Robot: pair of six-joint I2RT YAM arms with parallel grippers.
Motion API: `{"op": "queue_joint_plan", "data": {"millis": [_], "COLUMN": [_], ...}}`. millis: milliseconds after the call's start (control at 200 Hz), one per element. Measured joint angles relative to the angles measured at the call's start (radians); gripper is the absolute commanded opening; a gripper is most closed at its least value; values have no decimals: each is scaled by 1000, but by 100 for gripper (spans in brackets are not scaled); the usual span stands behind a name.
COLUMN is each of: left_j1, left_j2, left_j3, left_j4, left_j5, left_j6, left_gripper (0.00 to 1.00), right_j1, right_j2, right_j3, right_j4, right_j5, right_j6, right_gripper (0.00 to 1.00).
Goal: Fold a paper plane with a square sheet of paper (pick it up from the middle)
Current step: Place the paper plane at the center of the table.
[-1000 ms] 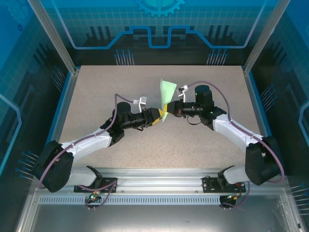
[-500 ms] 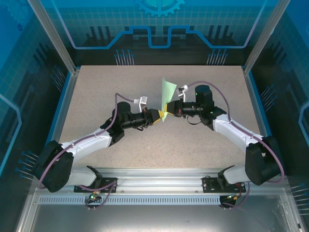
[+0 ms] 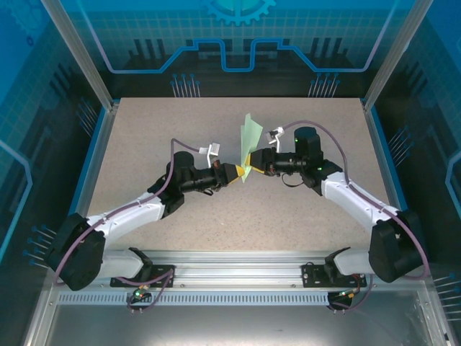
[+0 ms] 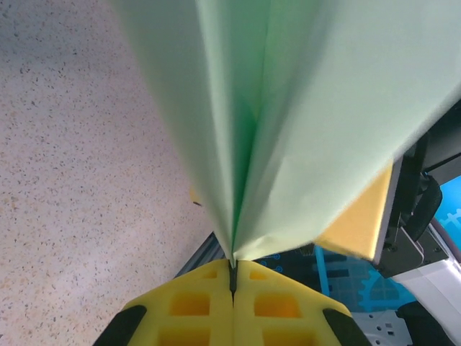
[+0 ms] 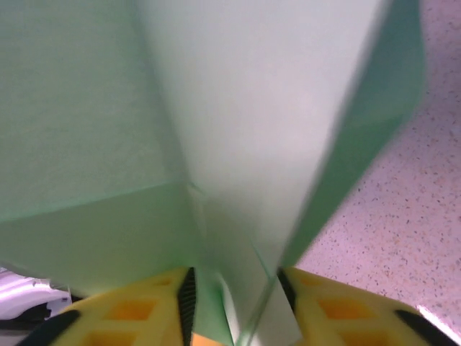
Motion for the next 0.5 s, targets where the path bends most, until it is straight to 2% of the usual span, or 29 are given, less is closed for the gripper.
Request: {"op": "queue_joint_plan", "data": {"millis": [100,205,500], "left_j1": [0,0,0], "left_j2": [-15,-19,-19], "left_j3": [0,0,5], "left_j4": [-15,-21,-27], "left_j5": [-1,-1,-3], "left_j6": [8,16,15], "left_gripper": [0,0,0], "right_j1": [-37,-47,8], "right_j2": [-53,-112,-121], "right_j3": [-20,-50,-65], "right_j4": [-19,-31,4], "right_j5": [11,18,20], "right_j6": [-20,-46,-33], "right_gripper": [68,79,83]}}
